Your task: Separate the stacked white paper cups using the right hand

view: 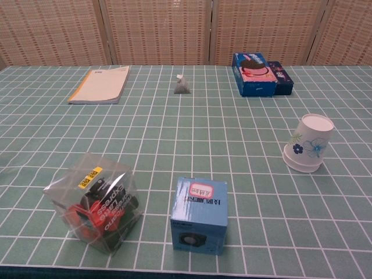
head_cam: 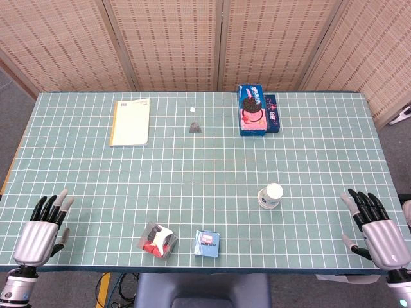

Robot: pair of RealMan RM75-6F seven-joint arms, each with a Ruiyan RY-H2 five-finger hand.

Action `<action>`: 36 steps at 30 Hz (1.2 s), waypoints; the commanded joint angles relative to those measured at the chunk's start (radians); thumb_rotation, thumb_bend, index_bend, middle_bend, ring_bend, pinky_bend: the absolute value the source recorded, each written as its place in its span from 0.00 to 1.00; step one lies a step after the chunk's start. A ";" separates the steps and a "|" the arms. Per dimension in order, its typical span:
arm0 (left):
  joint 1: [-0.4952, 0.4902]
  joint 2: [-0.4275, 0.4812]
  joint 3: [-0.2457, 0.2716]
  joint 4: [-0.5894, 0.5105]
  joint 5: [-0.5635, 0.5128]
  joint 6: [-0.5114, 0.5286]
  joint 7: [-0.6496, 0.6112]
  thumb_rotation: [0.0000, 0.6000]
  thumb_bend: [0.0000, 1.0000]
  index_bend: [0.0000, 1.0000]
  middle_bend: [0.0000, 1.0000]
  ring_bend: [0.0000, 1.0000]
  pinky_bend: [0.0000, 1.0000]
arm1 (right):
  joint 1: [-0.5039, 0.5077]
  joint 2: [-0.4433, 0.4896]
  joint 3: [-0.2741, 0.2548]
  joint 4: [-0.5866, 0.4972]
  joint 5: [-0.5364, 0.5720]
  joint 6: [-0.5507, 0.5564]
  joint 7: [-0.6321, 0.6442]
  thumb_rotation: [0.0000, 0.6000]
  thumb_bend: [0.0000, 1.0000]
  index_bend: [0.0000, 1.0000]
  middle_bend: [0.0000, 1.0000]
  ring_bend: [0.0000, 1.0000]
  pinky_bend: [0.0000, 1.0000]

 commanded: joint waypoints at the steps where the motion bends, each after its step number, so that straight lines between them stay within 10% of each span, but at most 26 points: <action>1: -0.002 -0.001 0.000 0.001 -0.004 -0.006 0.001 1.00 0.50 0.00 0.00 0.00 0.00 | 0.002 0.002 0.003 0.000 0.008 -0.006 0.007 1.00 0.21 0.00 0.00 0.00 0.00; 17: -0.001 0.016 -0.009 -0.002 -0.024 -0.004 -0.045 1.00 0.50 0.00 0.00 0.00 0.00 | 0.168 0.115 0.061 -0.216 0.072 -0.257 -0.032 1.00 0.21 0.00 0.00 0.00 0.00; 36: 0.018 0.034 -0.006 -0.015 -0.004 0.038 -0.069 1.00 0.50 0.00 0.00 0.00 0.00 | 0.423 0.130 0.161 -0.342 0.404 -0.650 -0.122 1.00 0.24 0.12 0.00 0.00 0.00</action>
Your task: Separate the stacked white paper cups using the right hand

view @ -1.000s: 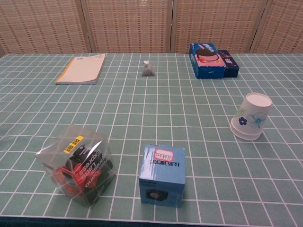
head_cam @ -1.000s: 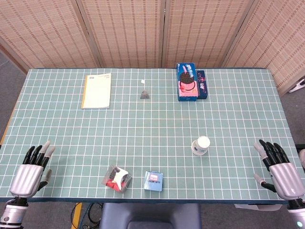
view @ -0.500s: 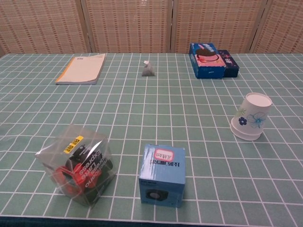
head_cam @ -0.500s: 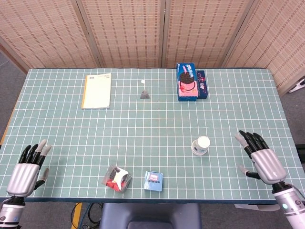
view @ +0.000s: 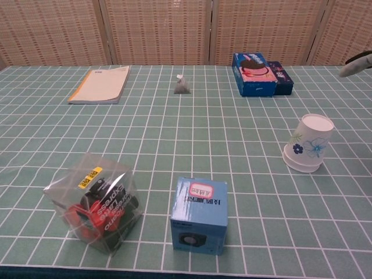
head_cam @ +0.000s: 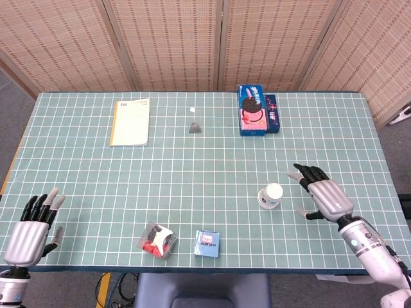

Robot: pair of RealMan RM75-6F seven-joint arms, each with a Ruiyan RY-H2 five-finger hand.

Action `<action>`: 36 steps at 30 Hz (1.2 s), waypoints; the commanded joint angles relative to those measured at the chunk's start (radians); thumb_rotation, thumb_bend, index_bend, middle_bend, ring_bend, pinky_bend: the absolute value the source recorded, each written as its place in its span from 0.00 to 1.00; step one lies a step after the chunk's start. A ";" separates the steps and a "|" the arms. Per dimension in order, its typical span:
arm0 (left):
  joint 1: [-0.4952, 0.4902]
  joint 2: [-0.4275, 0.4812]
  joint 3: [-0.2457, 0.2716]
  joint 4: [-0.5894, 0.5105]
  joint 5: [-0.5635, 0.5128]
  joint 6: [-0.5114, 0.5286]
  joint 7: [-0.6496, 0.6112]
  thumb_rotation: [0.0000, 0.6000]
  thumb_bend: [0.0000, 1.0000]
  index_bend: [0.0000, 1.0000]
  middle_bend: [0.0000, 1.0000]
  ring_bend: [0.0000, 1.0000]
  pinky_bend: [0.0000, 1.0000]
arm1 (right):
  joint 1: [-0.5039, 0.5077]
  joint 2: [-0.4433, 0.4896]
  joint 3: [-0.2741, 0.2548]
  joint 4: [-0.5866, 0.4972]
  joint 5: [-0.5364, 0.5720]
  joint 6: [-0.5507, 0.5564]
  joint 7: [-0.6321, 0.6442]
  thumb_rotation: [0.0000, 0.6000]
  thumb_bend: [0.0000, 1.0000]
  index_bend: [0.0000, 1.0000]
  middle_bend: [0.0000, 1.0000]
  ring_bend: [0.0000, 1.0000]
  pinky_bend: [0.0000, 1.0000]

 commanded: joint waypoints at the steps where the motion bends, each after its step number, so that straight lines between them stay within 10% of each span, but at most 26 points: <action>1: 0.003 0.002 0.002 -0.002 0.007 0.007 -0.001 1.00 0.50 0.00 0.00 0.00 0.00 | 0.031 -0.025 0.012 0.008 0.048 -0.031 -0.026 1.00 0.24 0.12 0.00 0.00 0.00; 36: 0.014 0.011 0.004 -0.008 0.027 0.027 -0.015 1.00 0.50 0.00 0.00 0.00 0.00 | 0.101 -0.167 -0.013 0.122 0.118 -0.058 -0.062 1.00 0.25 0.16 0.00 0.00 0.00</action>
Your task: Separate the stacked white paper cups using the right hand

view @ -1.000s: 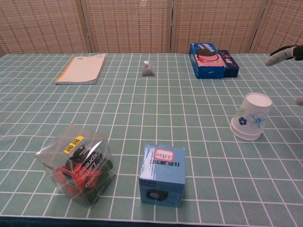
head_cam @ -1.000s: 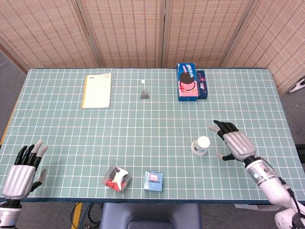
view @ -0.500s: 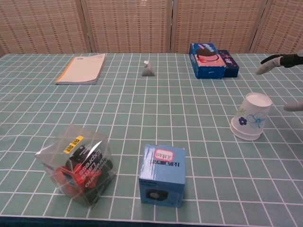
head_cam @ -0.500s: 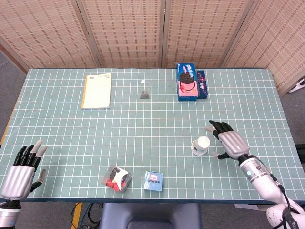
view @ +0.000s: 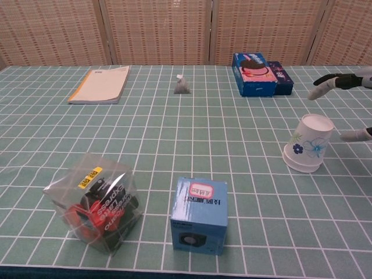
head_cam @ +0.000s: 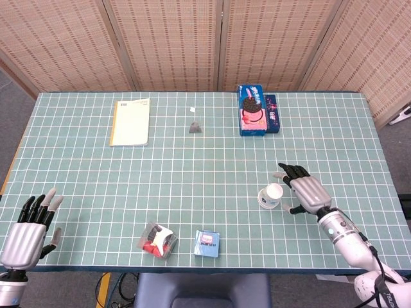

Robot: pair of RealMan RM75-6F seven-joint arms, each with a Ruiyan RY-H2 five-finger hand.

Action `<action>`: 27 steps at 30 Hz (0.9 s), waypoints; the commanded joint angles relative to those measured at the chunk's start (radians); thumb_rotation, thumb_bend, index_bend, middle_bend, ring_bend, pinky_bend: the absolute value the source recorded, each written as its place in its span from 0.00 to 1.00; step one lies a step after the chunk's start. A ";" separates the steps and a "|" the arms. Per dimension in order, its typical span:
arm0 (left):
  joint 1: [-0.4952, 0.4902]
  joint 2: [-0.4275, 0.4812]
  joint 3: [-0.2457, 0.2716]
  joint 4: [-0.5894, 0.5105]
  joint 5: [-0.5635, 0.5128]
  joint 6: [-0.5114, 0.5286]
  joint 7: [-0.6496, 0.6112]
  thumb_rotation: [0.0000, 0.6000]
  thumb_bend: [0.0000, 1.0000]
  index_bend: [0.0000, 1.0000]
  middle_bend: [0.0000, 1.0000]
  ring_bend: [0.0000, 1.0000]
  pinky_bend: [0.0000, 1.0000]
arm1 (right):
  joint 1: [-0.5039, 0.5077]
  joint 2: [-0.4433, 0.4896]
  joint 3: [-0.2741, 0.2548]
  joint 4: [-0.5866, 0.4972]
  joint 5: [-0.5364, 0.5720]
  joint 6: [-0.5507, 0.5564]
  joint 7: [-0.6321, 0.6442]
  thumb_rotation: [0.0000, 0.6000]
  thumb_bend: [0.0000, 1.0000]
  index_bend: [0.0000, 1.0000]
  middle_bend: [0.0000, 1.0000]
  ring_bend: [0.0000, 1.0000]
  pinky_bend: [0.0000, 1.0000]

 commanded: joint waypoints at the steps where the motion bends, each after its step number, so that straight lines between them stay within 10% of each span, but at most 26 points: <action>1: 0.001 0.001 0.001 0.000 0.002 0.001 -0.001 1.00 0.50 0.00 0.00 0.00 0.00 | 0.003 -0.007 -0.002 0.007 0.003 -0.003 0.002 1.00 0.25 0.16 0.00 0.00 0.00; 27: 0.011 0.002 0.007 0.007 0.048 0.038 -0.025 1.00 0.50 0.00 0.00 0.00 0.00 | 0.036 -0.093 0.006 0.099 0.024 -0.007 0.023 1.00 0.26 0.31 0.00 0.00 0.00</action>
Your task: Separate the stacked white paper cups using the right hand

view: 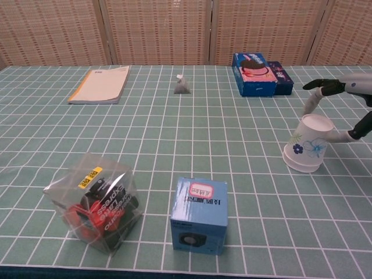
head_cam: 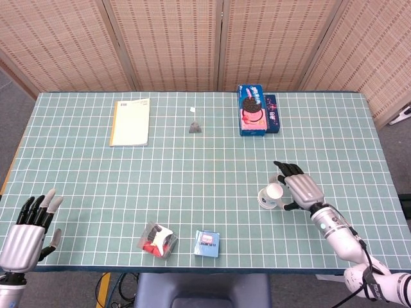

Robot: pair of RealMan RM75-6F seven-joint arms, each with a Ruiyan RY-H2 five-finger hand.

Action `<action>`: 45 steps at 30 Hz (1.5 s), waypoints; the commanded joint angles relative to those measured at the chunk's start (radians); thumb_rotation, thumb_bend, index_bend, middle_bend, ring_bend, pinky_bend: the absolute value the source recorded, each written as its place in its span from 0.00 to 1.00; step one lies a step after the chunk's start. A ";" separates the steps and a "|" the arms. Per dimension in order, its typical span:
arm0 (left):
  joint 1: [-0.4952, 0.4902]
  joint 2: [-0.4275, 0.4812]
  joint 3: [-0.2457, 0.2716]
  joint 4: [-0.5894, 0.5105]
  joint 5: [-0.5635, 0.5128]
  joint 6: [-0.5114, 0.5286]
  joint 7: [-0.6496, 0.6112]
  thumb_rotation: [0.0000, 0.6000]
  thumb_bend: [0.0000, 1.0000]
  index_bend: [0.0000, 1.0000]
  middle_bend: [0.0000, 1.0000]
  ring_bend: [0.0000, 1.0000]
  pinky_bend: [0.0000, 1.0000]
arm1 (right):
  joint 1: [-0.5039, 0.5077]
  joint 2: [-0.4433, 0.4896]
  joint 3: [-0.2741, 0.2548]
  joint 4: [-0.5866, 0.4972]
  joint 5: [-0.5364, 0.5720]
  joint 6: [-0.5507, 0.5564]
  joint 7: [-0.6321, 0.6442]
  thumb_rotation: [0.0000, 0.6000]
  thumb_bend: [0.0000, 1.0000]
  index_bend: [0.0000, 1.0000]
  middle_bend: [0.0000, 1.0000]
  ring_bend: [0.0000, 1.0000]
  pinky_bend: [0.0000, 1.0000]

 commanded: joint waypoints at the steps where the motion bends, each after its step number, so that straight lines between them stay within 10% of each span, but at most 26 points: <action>1: -0.001 -0.001 0.001 0.005 0.004 0.000 -0.001 1.00 0.50 0.00 0.00 0.00 0.00 | 0.001 -0.007 0.002 0.008 0.000 0.004 0.004 1.00 0.27 0.32 0.00 0.00 0.00; 45: -0.008 -0.022 -0.003 0.018 -0.010 -0.023 0.027 1.00 0.50 0.00 0.00 0.00 0.00 | -0.016 0.106 0.017 -0.143 0.002 0.075 -0.025 1.00 0.30 0.38 0.00 0.00 0.00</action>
